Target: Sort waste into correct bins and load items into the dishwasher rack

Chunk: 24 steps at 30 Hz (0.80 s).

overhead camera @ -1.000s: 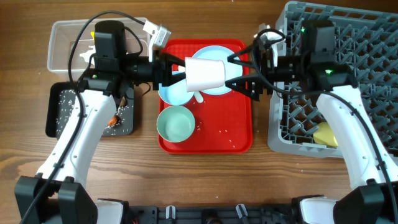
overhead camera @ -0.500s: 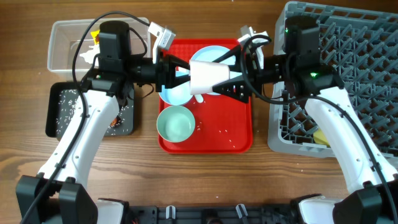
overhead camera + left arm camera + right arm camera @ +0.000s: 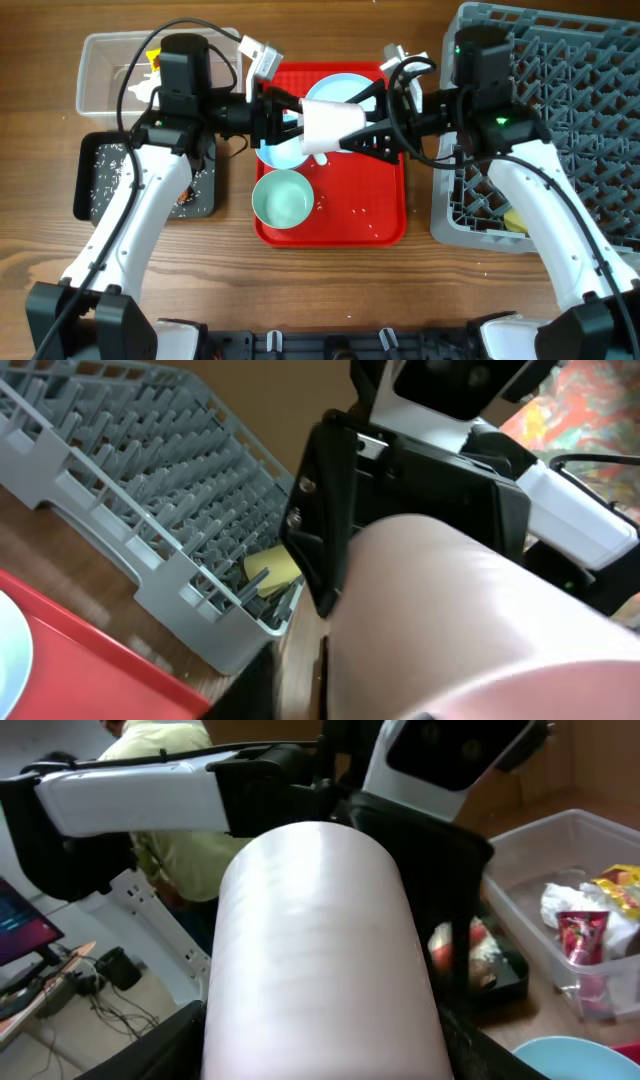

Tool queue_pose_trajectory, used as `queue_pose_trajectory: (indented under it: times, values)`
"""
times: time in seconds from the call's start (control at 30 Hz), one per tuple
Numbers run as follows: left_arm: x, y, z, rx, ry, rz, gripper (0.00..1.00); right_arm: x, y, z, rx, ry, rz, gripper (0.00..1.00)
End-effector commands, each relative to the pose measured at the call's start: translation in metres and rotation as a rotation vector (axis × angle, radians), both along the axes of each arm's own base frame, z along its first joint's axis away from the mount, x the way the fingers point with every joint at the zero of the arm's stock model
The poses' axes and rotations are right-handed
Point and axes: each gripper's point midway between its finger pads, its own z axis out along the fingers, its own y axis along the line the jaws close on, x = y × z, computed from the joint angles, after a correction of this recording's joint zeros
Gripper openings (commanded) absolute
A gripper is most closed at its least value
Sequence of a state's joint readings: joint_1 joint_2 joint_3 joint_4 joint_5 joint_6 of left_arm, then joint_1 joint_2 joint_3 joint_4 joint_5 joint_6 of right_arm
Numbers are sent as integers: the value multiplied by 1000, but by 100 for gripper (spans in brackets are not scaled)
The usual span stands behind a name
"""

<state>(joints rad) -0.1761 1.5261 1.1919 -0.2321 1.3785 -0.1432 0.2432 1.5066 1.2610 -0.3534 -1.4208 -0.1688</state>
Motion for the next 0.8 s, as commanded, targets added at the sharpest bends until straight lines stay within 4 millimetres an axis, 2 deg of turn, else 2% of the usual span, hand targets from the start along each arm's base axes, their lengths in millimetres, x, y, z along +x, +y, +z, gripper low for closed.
queue_pose_trajectory:
  times: [0.0, 0.23, 0.33, 0.63, 0.77]
  values:
    - [-1, -2, 0, -8, 0, -17, 54, -10, 0, 11, 30, -34, 39, 56]
    - [-1, -2, 0, -8, 0, -17, 61, -1, 0, 6, -1, -32, -9, 55]
    - [-1, -1, -1, -6, 9, -16, 63, 5, -7, 6, -3, -32, -36, 55]
    - [5, 1, -17, 58, 80, 53, 72, 34, -50, 7, 0, -8, -170, 55]
    - [17, 4, -29, 117, 89, 130, 75, 48, -75, 5, -7, 33, -253, 55]
